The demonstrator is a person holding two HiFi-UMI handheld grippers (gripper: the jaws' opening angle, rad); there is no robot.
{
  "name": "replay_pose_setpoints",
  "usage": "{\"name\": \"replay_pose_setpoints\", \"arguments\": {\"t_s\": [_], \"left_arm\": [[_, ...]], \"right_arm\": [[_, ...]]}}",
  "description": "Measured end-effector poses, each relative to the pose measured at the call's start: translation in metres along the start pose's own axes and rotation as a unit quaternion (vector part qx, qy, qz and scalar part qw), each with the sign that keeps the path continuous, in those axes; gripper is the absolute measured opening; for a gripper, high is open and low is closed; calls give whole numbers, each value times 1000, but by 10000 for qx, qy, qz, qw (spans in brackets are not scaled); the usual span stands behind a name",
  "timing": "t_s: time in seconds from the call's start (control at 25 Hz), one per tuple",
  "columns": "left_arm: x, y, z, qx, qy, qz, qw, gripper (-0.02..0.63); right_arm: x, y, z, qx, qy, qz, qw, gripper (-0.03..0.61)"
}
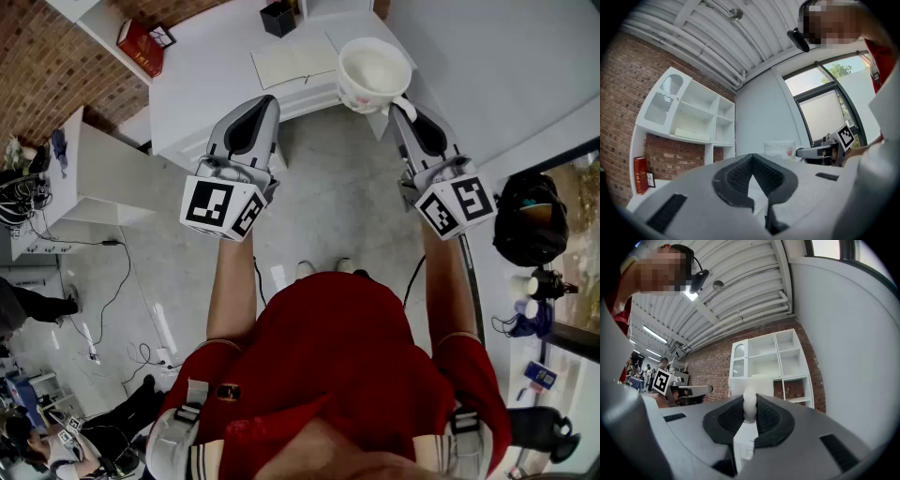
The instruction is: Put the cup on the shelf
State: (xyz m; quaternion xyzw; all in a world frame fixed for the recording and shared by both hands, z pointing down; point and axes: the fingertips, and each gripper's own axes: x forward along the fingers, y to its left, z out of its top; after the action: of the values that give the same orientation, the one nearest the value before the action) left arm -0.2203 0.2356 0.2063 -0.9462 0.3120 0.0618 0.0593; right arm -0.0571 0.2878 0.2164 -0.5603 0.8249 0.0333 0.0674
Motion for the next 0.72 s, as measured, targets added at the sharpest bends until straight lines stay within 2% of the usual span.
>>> {"name": "replay_pose_setpoints", "arguments": {"t_s": [0.36,0.72], "left_arm": [[4,-15,-1,-29,-15,38,10000,3],[23,-35,-9,5,64,178,9998,3]], "right_arm": [[-18,-7,-1,79,-8,8,10000,37],[-38,-36,-6,125,67,30,9999,37]]}}
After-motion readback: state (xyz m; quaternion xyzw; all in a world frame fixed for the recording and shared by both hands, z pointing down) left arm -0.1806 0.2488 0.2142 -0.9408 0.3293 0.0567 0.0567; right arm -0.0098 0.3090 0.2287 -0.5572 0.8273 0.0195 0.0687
